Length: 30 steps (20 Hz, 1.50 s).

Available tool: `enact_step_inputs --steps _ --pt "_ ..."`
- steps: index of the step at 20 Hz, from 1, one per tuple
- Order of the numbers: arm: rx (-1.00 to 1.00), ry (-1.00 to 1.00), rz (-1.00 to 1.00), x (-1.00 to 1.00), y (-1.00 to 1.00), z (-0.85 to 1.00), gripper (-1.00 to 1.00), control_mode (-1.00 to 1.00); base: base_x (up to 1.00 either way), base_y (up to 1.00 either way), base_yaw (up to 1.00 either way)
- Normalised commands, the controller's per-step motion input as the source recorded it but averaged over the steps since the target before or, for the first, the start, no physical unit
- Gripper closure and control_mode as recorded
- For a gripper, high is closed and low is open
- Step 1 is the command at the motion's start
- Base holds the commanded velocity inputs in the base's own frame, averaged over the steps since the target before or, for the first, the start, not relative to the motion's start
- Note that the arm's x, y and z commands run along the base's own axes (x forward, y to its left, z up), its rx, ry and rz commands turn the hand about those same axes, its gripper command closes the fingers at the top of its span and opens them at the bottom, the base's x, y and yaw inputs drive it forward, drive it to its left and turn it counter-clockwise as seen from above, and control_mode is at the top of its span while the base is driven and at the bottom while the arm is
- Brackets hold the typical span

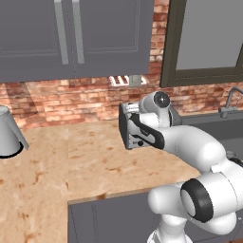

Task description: Start the toaster. Once the lever pops up, take the bread to the plate on the dining counter.

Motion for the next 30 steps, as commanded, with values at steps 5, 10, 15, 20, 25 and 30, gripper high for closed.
enact_step_inputs --steps 5,10,15,20,25,30 --pt "0.0 0.0 0.0 0.0 0.0 0.0 -1.0 -1.0 0.0 0.0 0.0" --pt "0.0 0.0 0.0 0.0 0.0 0.0 -1.0 -1.0 0.0 0.0 0.0" --pt "0.0 0.0 0.0 0.0 0.0 0.0 -1.0 -1.0 0.0 0.0 0.0" --pt "0.0 0.0 0.0 0.0 0.0 0.0 -1.0 -1.0 0.0 0.0 0.0" --pt "0.0 0.0 0.0 0.0 0.0 0.0 -1.0 -1.0 0.0 0.0 0.0" --pt "0.0 0.0 0.0 0.0 0.0 0.0 -1.0 -1.0 0.0 0.0 0.0"
